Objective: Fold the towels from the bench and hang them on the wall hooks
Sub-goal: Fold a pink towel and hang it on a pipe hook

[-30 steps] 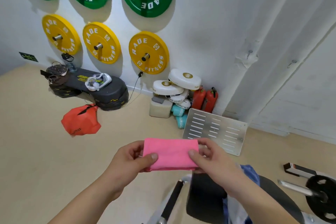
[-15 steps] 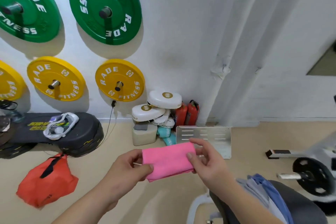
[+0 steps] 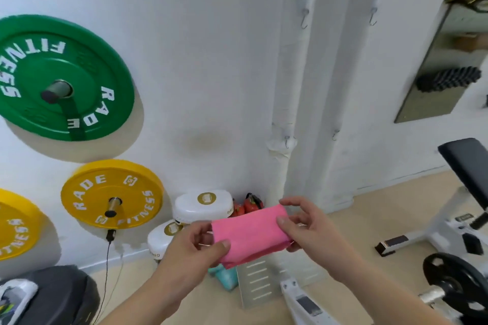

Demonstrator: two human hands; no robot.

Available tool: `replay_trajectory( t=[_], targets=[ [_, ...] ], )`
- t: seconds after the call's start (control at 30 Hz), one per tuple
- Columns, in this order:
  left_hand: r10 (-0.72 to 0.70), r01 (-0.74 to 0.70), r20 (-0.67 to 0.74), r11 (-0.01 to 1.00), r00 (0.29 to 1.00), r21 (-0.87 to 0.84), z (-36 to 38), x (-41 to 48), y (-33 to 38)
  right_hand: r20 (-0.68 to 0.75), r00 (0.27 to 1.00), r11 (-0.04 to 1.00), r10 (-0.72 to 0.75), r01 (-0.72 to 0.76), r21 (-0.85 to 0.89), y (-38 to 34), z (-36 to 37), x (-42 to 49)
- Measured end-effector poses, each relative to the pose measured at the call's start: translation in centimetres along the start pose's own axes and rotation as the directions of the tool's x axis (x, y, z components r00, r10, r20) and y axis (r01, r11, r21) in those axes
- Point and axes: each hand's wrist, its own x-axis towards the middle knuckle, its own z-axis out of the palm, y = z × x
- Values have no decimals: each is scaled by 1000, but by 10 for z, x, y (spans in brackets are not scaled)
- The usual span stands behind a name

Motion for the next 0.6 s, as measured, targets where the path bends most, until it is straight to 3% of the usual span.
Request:
replay_trajectory(
  t=[0.3,0.4,0.6],
  targets=[
    [123,-131,100,988,987,76,2,196,98,-92,994,998,55,-55,4,-67,-50,167],
    [189,-198,137,978,972,59,6,265,132,-178,984,996,-1,-14,-83,-88,-63,221],
    [328,-341,207,940,922,28,20,380,220,-398,914,995,-85,53,-90,-144,-104,308]
  ],
)
